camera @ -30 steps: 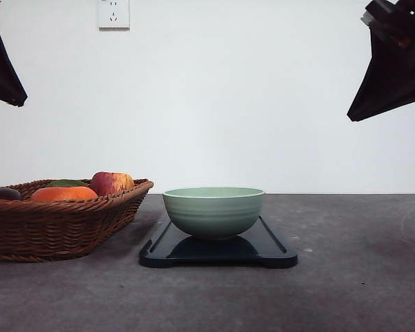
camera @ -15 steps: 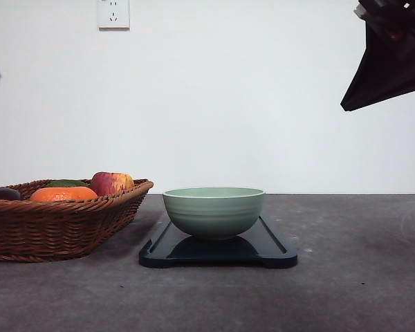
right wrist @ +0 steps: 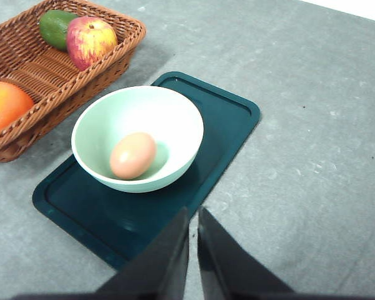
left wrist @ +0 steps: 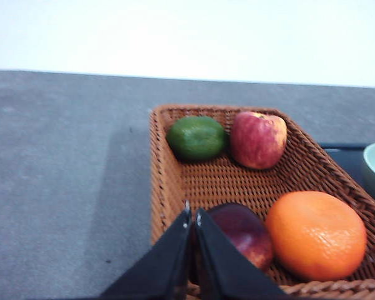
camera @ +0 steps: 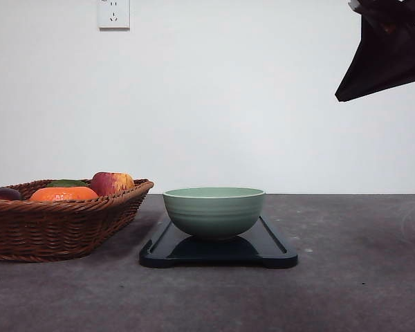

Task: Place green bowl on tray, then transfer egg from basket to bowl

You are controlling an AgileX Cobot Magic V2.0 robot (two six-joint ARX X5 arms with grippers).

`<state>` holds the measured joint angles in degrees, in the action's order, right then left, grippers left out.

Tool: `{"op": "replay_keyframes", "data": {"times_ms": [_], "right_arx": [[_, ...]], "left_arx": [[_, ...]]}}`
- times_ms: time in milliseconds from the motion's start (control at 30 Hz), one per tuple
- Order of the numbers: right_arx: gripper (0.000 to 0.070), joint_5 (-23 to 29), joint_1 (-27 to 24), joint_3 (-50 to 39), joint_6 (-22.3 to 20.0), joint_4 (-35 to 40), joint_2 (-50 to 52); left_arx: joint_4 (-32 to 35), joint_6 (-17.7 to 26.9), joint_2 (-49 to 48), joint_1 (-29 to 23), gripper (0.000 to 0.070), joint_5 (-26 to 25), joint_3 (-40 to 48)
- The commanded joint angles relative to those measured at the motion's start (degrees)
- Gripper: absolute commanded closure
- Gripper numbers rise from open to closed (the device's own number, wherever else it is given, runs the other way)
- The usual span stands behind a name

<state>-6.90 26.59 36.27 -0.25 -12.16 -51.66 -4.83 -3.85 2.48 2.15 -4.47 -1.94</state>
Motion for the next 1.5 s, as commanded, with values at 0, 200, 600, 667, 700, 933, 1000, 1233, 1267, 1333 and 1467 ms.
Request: {"op": "replay_keyframes", "data": {"times_ms": [0, 200, 600, 667, 700, 933, 1000, 1233, 1267, 1333, 1467], "right_arx": [[0.0684, -0.15, 0.28, 0.15, -0.22, 0.59, -0.26], [0.0684, -0.15, 0.28, 0.15, -0.22, 0.62, -0.26], [0.0684, -0.15, 0.28, 0.15, -0.22, 0.61, -0.26], [0.0684, -0.15, 0.28, 0.15, -0.22, 0.61, -0.26], [0.0684, -0.16, 0.28, 0.15, -0.22, 0.61, -0.26], [0.0684, 0.19, 0.24, 0.14, -1.14, 0.51, -0.22], [0.0684, 2.72, -0.77, -0.28, -4.33, 0.55, 0.63], [0.0684, 3.98, -10.35, -12.32, -3.46, 10.31, 11.33], [0.0684, 4.00, -12.12, -14.96, -3.47, 12.00, 14.03], [0.0684, 4.00, -15.27, -19.67, -3.51, 14.86, 19.24], [0.0684, 3.98, -20.75, -27.42, -3.40, 16.60, 31.04]], "left_arx": [[0.82, 0.71, -1.97, -0.57, 0.0700, 0.04, 0.97], [0.36, 1.44, -2.31, -2.04, 0.0700, 0.10, 1.21], [0.15, 1.44, -2.29, -2.03, 0.0700, 0.10, 1.21], [0.15, 1.44, -2.29, -2.03, 0.0700, 0.10, 1.21], [0.15, 1.44, -2.29, -2.03, 0.0700, 0.10, 1.21], [0.15, 1.44, -2.29, -2.03, 0.0700, 0.10, 1.21], [0.15, 1.44, -2.29, -2.03, 0.0700, 0.10, 1.21], [0.15, 1.44, -2.29, -2.03, 0.0700, 0.06, 1.21], [0.15, 1.44, -2.29, -2.03, 0.0700, 0.06, 1.21], [0.15, 1.44, -2.29, -2.03, 0.0700, 0.06, 1.21], [0.15, 1.44, -2.29, -2.03, 0.0700, 0.08, 1.21]]}}
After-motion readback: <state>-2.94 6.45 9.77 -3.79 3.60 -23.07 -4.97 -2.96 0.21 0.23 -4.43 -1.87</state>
